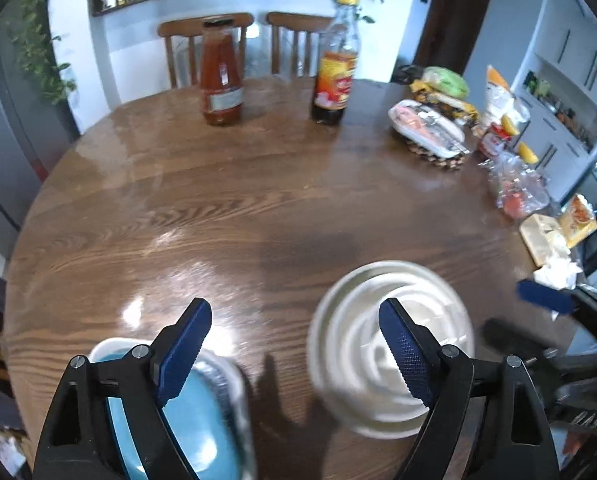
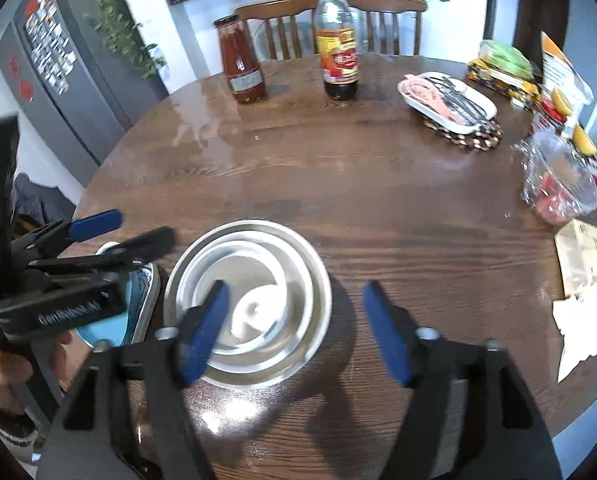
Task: Organize plates and bowls
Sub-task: 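Open the right gripper and lift it off the cup, then move both grippers to the rim of the nested white bowls, then close both grippers on the rim of the nested white bowls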
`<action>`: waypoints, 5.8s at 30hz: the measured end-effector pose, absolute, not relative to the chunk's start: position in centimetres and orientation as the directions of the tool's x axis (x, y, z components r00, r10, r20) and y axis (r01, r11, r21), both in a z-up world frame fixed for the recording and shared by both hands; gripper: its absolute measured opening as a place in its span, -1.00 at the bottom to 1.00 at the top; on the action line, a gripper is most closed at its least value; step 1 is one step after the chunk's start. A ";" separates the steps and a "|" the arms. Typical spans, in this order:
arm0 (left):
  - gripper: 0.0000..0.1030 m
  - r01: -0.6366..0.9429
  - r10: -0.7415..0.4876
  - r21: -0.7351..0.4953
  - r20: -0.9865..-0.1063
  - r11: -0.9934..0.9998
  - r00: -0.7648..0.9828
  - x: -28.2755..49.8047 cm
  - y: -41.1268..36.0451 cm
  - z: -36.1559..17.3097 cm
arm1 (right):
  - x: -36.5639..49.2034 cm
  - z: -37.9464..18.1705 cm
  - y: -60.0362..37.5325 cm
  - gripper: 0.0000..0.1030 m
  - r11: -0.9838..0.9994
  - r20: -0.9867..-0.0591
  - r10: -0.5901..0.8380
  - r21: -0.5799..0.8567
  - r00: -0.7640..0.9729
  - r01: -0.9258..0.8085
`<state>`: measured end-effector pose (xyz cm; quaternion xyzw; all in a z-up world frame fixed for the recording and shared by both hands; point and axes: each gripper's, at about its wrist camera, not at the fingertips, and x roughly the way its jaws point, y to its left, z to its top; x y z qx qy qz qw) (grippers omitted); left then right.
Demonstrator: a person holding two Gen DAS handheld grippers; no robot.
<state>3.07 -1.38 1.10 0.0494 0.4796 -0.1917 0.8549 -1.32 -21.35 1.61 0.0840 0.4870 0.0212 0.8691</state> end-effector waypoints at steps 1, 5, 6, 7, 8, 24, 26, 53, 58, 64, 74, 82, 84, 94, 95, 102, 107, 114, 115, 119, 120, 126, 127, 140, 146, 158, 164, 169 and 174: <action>0.67 0.365 -0.270 -0.097 -0.846 0.926 0.460 3.2 -1.0 0.9 | -1.4 1.4 -21.9 0.64 0.982 -0.844 0.115 0.175 0.525 0.066; 0.68 0.320 -0.236 -0.097 -0.870 0.943 0.433 3.2 0.6 -0.3 | -2.2 0.8 -23.5 0.79 0.964 -0.845 0.113 0.221 0.523 0.148; 0.68 0.314 -0.229 -0.092 -0.873 0.945 0.430 3.1 0.8 -0.5 | -2.3 0.6 -23.9 0.79 0.958 -0.845 0.115 0.234 0.523 0.168; 0.68 0.310 -0.222 -0.089 -0.876 0.947 0.428 3.0 0.9 -0.6 | -2.5 0.2 -24.7 0.80 0.947 -0.844 0.122 0.256 0.522 0.193; 0.68 0.308 -0.221 -0.089 -0.878 0.947 0.425 2.9 1.1 -0.7 | -2.7 0.1 -24.9 0.80 0.940 -0.843 0.128 0.271 0.522 0.208; 0.69 0.299 -0.191 -0.034 -0.837 0.954 0.514 1.7 1.3 -0.3 | -3.5 -0.2 -25.7 0.82 0.916 -0.834 0.164 0.327 0.527 0.233; 0.68 0.304 -0.191 -0.032 -0.838 0.952 0.511 1.7 1.1 -0.4 | -3.5 -0.3 -25.6 0.82 0.918 -0.836 0.164 0.324 0.524 0.229; 0.07 0.340 -0.339 -0.218 -0.871 0.915 0.355 3.3 1.4 -2.2 | -2.9 -3.4 -25.9 -0.33 0.913 -0.855 0.194 0.337 0.480 0.232; -0.21 0.348 -0.334 -0.218 -0.887 0.912 0.319 3.7 0.6 -2.9 | -2.3 -3.7 -25.3 -0.57 0.916 -0.854 0.214 0.343 0.474 0.206; -0.21 0.338 -0.341 -0.238 -0.895 0.911 0.289 4.0 0.6 -3.4 | -2.0 -4.3 -25.5 -0.57 0.905 -0.857 0.240 0.367 0.456 0.214; -0.21 0.314 -0.382 -0.296 -0.885 0.902 0.264 4.1 1.5 -2.9 | -2.7 -3.7 -26.3 -0.52 0.863 -0.823 0.314 0.455 0.474 0.217; -0.21 0.344 -0.385 -0.290 -0.888 0.893 0.250 3.5 0.6 -2.9 | -2.6 -3.4 -25.5 -0.52 0.870 -0.826 0.324 0.452 0.461 0.198; -0.21 0.345 -0.385 -0.289 -0.888 0.893 0.251 3.5 0.5 -2.9 | -2.5 -3.6 -25.4 -0.52 0.878 -0.836 0.314 0.437 0.451 0.198; -0.21 0.335 -0.389 -0.310 -0.899 0.890 0.200 4.4 0.3 -3.4 | -2.0 -3.8 -25.4 -0.52 0.886 -0.845 0.295 0.416 0.445 0.203; -0.21 0.331 -0.390 -0.318 -0.903 0.888 0.179 4.6 0.3 -3.6 | -1.9 -3.8 -25.4 -0.51 0.886 -0.847 0.296 0.416 0.441 0.205; -0.21 0.340 -0.352 -0.291 -0.927 0.894 0.132 5.4 -0.7 -4.0 | -0.2 -4.8 -25.3 -0.49 0.882 -0.873 0.319 0.416 0.369 0.220; -0.21 0.326 -0.356 -0.301 -0.926 0.896 0.125 5.2 -0.5 -4.7 | -0.3 -5.6 -25.1 -0.49 0.867 -0.866 0.346 0.442 0.362 0.228; -0.21 0.351 -0.314 -0.231 -0.928 0.908 0.202 4.4 -1.1 -4.2 | -0.6 -5.5 -25.1 -0.62 0.860 -0.855 0.355 0.457 0.377 0.226; -0.23 0.355 -0.308 -0.221 -0.927 0.908 0.212 4.3 -1.1 -4.2 | -0.6 -5.4 -25.0 -0.66 0.860 -0.853 0.358 0.460 0.380 0.220; -0.35 0.369 -0.306 -0.202 -0.918 0.907 0.250 3.7 -1.5 -4.1 | -0.9 -5.1 -24.4 -0.82 0.859 -0.838 0.360 0.469 0.409 0.205; -0.36 0.372 -0.301 -0.193 -0.917 0.908 0.260 3.6 -1.6 -4.1 | -1.1 -5.1 -24.3 -0.82 0.859 -0.836 0.358 0.470 0.417 0.204; -0.36 0.367 -0.266 -0.142 -0.911 0.919 0.315 3.1 -2.0 -3.9 | -1.3 -4.8 -24.1 -0.82 0.871 -0.840 0.336 0.450 0.426 0.199; -0.38 0.364 -0.265 -0.140 -0.910 0.921 0.319 3.0 -2.0 -3.9 | -1.2 -4.8 -24.0 -0.82 0.877 -0.843 0.326 0.439 0.428 0.195; -0.41 0.359 -0.268 -0.138 -0.900 0.923 0.344 2.7 -2.0 -3.9 | -0.9 -4.8 -23.8 -0.82 0.898 -0.854 0.288 0.398 0.434 0.188; -0.41 0.369 -0.260 -0.124 -0.902 0.921 0.345 2.7 -2.3 -3.8 | -0.9 -4.7 -23.6 -0.82 0.906 -0.859 0.274 0.382 0.432 0.184; -0.41 0.383 -0.267 -0.120 -0.895 0.916 0.359 2.6 -2.4 -3.9 | -0.9 -4.7 -23.4 -0.82 0.907 -0.860 0.273 0.380 0.432 0.183; -0.78 0.403 -0.293 -0.140 -0.889 0.905 0.350 2.4 -2.9 -3.8 | -0.8 -4.7 -23.5 -0.82 0.907 -0.860 0.273 0.379 0.432 0.182; -0.90 0.408 -0.293 -0.134 -0.887 0.903 0.357 2.3 -3.3 -3.8 | -1.0 -4.7 -23.5 -0.81 0.905 -0.858 0.274 0.382 0.436 0.184; -0.91 0.406 -0.295 -0.137 -0.886 0.904 0.358 2.3 -3.3 -3.9 | -1.1 -4.7 -23.4 -0.81 0.904 -0.856 0.274 0.384 0.438 0.186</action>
